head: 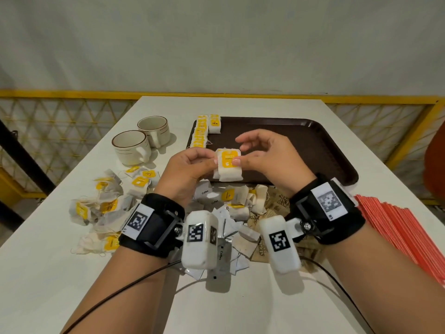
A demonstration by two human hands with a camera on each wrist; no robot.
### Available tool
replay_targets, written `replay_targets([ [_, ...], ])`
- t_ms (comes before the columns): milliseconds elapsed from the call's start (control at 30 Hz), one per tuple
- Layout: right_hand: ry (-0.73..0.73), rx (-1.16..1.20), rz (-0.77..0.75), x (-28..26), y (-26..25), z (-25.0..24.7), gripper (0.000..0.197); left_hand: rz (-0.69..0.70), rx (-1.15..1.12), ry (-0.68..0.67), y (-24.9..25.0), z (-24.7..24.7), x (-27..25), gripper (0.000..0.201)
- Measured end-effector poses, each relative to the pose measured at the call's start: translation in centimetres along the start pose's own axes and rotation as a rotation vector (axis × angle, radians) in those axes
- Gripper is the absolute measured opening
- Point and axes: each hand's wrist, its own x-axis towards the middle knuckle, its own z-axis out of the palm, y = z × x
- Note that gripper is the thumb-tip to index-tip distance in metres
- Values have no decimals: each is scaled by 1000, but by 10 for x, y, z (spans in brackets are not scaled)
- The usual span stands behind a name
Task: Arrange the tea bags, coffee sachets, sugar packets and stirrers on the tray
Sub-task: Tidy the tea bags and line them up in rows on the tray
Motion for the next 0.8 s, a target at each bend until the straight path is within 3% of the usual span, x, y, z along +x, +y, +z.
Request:
replay_targets([
  [233,-4,137,58,-2,-1,5,32,-3,-70,-30,2,5,-3,9],
  [400,-31,110,55,0,-1,2,31,4,-97,-31,5,11,-5,4],
  [533,-84,82,90,-2,-1,-8,30,12,57,-57,1,8,-5,17],
  [633,-167,-189,92,-2,-2,-32,35,25,124,1,-2,5,-2,16],
  [733,-394,-690,95,-4,-1,-53,47,17,101,60,-3,-1,2,16],
  [800,-499,-807,120,-8,3,-55,43,11,79,75,-3,-3,3,16],
])
